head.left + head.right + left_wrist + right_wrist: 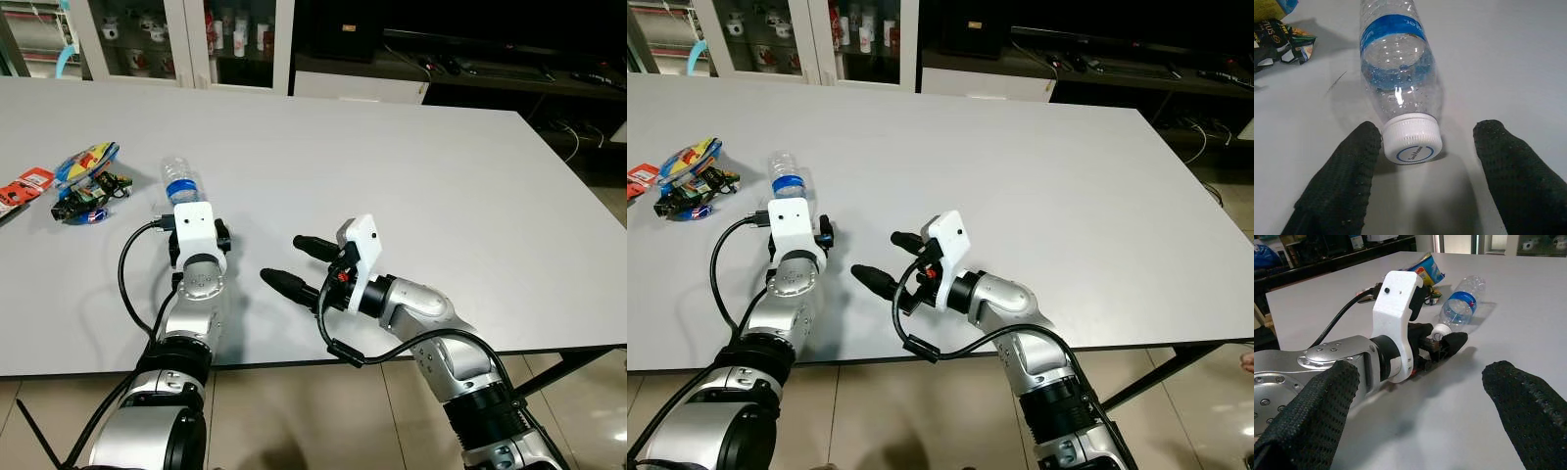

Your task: Picking trash to rubbish bin

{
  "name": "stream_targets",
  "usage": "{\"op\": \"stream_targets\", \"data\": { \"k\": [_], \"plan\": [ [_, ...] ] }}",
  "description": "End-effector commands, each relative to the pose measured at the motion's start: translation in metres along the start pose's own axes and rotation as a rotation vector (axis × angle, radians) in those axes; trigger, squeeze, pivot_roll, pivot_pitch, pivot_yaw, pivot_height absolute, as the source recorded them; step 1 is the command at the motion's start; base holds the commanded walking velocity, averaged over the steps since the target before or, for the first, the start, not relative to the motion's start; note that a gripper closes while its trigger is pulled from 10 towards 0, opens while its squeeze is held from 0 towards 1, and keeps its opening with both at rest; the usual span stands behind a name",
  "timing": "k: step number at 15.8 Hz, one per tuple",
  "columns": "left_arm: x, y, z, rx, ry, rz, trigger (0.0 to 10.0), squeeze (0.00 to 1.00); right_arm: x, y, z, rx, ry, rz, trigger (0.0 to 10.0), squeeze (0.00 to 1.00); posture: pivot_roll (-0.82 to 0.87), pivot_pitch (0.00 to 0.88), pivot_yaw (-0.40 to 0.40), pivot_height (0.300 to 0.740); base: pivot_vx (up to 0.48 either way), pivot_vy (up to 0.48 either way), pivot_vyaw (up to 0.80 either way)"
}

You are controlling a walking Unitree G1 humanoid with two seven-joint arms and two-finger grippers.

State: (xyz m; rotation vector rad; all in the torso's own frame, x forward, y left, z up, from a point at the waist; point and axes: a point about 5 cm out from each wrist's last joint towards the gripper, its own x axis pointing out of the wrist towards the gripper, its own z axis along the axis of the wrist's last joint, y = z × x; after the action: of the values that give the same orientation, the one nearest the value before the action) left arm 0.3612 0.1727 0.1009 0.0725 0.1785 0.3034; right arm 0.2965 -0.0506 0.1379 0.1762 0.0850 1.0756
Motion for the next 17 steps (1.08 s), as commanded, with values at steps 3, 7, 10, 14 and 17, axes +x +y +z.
{"op": "stream_targets", "data": {
  "k": [3, 7, 10, 14, 17],
  "plan": [
    [-0.0015, -0.0035, -0.0048, 0.028, 0.015, -0.009, 0.0, 0.0, -0.0047, -0.0037, 0.0043, -0.006, -0.016, -0.022, 10.0, 0.0, -0.07, 0.036, -0.113, 0.74, 0.0, 0.0, 0.0],
    [-0.0014, -0.0037, -0.0047, 0.027, 0.016, -0.011, 0.0, 0.0, -0.0049, -0.0038, 0.0041, -0.004, -0.017, -0.023, 10.0, 0.0, -0.07, 0.036, -0.112, 0.74, 0.0, 0.0, 0.0],
    [-0.0013, -0.0042, -0.0044, 0.028, 0.014, -0.012, 0.0, 0.0, -0.0053, -0.004, 0.0039, -0.002, -0.018, -0.024, 10.0, 0.0, -0.07, 0.038, -0.112, 0.74, 0.0, 0.0, 0.0],
    [-0.0014, -0.0044, -0.0044, 0.027, 0.013, -0.014, 0.0, 0.0, -0.0053, -0.0038, 0.0036, -0.001, -0.018, -0.024, 10.0, 0.0, -0.07, 0.036, -0.112, 0.74, 0.0, 0.0, 0.0],
    [-0.0015, -0.0045, -0.0043, 0.028, 0.012, -0.015, 0.0, 0.0, -0.0053, -0.0037, 0.0036, 0.0, -0.019, -0.025, 10.0, 0.0, -0.07, 0.038, -0.112, 0.74, 0.0, 0.0, 0.0]
  ]
}}
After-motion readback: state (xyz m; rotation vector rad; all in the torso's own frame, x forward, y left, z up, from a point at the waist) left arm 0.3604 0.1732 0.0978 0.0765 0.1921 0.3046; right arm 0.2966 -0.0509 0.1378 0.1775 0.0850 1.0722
